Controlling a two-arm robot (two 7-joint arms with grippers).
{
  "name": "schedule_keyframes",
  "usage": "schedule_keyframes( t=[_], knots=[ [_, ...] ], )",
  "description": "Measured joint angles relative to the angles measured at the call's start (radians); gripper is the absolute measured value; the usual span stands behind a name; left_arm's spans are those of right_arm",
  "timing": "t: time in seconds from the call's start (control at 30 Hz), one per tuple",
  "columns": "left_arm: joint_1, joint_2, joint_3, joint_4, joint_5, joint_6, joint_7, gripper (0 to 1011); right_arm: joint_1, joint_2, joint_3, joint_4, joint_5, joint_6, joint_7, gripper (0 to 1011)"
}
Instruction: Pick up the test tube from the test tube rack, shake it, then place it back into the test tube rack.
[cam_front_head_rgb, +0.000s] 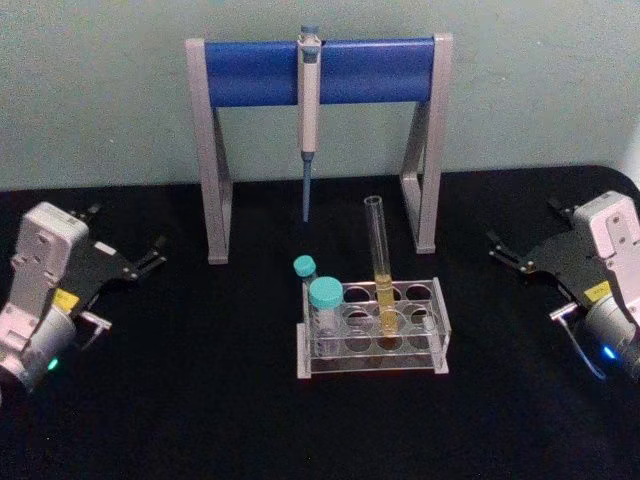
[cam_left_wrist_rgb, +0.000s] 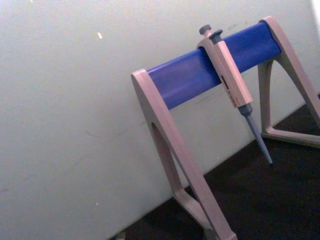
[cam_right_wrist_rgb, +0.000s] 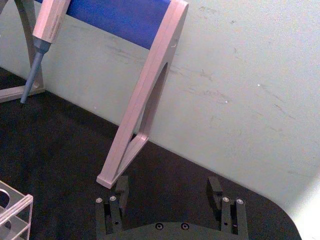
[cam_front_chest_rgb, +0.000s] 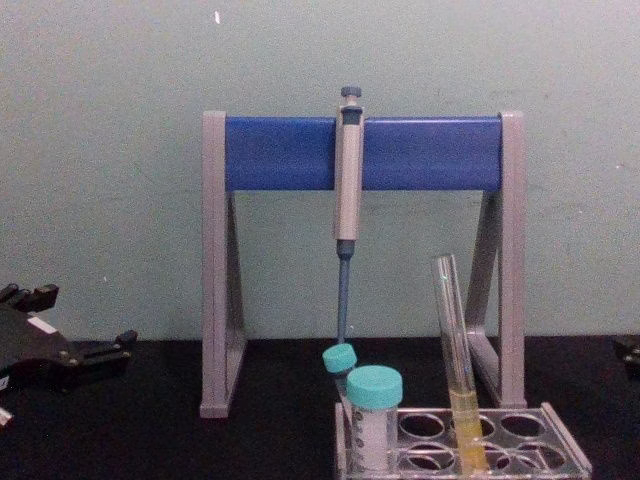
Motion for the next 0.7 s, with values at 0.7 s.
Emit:
schedule_keyframes(
  t=[0.7],
  knots=[
    [0.000,0.000,0.000,0.000,0.000,0.000,0.000,1002,0.000,0.000,0.000,0.000,0.000,0.000,0.000,1000]
  ],
)
